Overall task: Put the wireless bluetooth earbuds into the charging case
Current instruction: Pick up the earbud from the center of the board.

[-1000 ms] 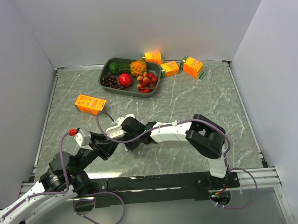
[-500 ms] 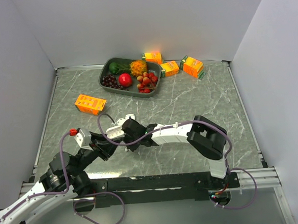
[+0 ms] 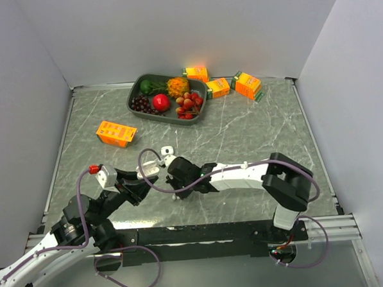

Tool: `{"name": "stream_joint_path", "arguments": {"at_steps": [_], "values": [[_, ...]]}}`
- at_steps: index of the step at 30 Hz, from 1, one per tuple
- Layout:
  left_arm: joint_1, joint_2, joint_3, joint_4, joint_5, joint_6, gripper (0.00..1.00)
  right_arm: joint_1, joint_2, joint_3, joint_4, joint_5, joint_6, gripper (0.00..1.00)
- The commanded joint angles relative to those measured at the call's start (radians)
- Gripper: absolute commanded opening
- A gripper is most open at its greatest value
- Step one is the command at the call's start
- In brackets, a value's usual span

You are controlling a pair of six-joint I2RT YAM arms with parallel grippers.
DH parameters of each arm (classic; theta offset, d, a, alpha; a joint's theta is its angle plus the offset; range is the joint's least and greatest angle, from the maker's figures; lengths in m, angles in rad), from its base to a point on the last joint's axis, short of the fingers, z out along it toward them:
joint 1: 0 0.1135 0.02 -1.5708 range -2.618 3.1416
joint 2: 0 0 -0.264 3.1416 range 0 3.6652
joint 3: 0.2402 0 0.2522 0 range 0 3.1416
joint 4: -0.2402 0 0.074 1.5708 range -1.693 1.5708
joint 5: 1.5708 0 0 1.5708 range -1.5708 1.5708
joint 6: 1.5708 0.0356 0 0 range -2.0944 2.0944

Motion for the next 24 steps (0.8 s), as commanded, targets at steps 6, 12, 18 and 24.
{"name": "stream_joint_path", "arguments": {"at_steps": [6, 12, 18, 24], "values": [[0.001, 0.009, 0.018, 0.057, 0.000, 0.001, 0.01, -0.020, -0.201, -0.067, 0.004, 0.171, 0.065, 0.00], [0.001, 0.020, 0.023, 0.093, -0.008, 0.010, 0.01, -0.029, -0.357, -0.122, -0.013, 0.314, 0.097, 0.00], [0.001, 0.067, 0.027, 0.129, -0.010, 0.032, 0.01, -0.026, -0.554, -0.120, -0.083, 0.499, 0.064, 0.00], [0.003, 0.147, 0.006, 0.233, -0.016, 0.033, 0.01, 0.014, -0.706, -0.079, -0.097, 0.666, -0.085, 0.00]]}}
